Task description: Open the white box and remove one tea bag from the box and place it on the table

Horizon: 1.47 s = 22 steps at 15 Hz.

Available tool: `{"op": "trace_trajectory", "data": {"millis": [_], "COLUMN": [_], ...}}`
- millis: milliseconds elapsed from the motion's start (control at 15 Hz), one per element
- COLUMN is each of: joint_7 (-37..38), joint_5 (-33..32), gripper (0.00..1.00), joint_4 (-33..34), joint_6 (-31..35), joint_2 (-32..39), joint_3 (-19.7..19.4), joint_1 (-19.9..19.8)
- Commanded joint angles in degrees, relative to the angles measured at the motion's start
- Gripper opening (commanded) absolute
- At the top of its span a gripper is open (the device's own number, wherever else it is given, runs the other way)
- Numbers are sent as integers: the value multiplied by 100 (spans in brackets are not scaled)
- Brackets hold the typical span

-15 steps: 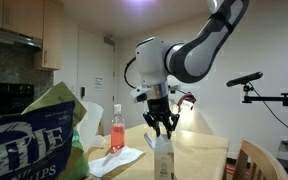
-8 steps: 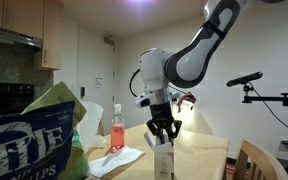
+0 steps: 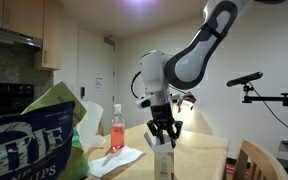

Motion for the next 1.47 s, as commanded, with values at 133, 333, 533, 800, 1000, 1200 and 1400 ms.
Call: {"op": "trace_trajectory", "data": {"millis": [133,333,533,800,1000,1200,1400], "joint_7": [-223,-257,-219,-257,-260,-255,-254], "joint_5": [51,16,-151,-178,-159,-151,-163], "gripper": [40,40,39,38,35,28,14], "joint_4": [198,255,277,329,373,398,422], "joint_6": [90,105,189,269,296,301,310], "joint_2": [127,207,272,346,394,429,452], "joint_3": [-68,-78,-150,-183,-202,-214,-219], "joint_1": [-10,-12,43,26,20,20,23]}}
